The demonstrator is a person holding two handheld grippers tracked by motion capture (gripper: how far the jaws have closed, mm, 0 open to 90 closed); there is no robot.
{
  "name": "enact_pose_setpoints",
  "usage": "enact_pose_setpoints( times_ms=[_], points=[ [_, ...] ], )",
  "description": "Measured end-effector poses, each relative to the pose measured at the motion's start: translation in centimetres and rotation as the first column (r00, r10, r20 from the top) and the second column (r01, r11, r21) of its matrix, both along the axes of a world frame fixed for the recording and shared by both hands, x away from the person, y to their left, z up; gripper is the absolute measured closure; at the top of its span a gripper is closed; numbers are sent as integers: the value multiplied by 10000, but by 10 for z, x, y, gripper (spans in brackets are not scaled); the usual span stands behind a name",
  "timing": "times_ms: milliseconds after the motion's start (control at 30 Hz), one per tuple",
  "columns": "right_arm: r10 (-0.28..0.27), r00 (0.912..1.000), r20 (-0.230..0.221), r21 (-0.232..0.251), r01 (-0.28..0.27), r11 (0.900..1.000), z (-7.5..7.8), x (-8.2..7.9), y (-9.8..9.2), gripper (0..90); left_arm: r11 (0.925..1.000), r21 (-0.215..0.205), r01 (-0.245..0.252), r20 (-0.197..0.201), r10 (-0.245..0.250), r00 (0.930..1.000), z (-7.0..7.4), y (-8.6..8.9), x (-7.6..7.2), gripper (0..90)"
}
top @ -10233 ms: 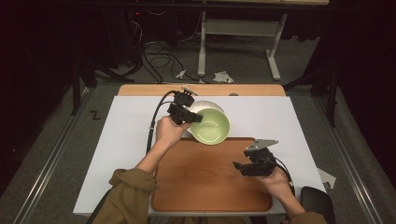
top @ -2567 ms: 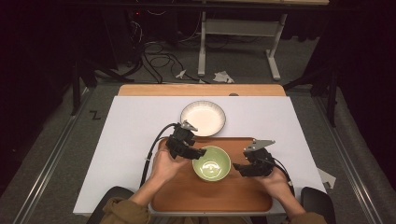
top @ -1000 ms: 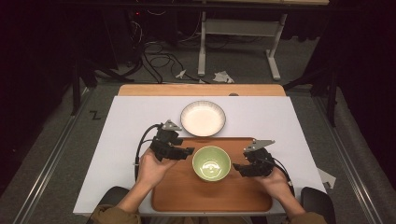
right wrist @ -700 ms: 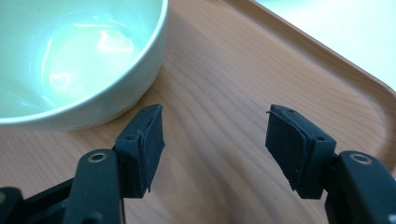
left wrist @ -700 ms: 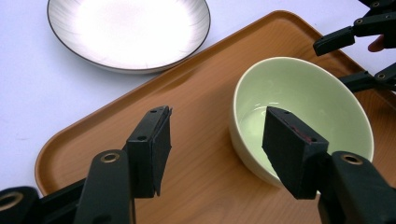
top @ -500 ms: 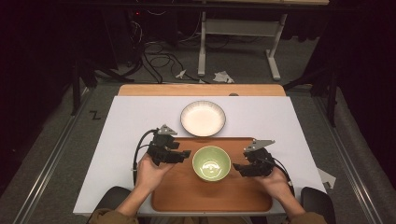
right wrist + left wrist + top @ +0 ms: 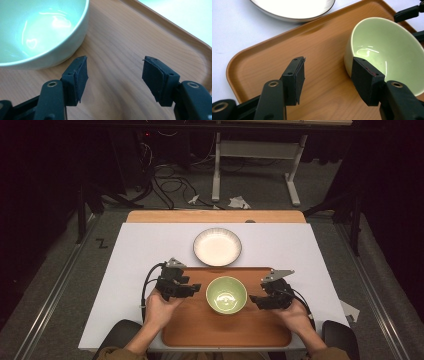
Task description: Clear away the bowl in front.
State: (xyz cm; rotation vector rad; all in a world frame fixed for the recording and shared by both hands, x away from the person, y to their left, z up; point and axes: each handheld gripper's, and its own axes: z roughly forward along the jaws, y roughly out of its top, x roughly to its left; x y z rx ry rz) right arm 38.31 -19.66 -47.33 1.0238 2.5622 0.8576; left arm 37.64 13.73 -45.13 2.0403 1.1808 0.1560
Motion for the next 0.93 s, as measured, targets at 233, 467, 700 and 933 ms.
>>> enact_pose_setpoints(
  times_ms=[233,467,700,933],
  points=[
    [-67,10000,-11,-14,67,10000,1,-1,0,375,9999,62,-117,-77,117,9999,-7,0,-1,443],
    [-17,10000,39,-42,17,10000,1,-1,-1,375,9997,202,-164,-247,169,9996,-17,-1,-1,441],
    [-10,10000,73,-46,11,10000,2,-2,-1,380,9976,674,-152,-583,192,9981,-27,-6,3,442],
    [-130,9999,2,-30,130,9999,2,-3,-1,380,9984,540,-181,-640,216,9977,-27,-6,3,442]
  ],
)
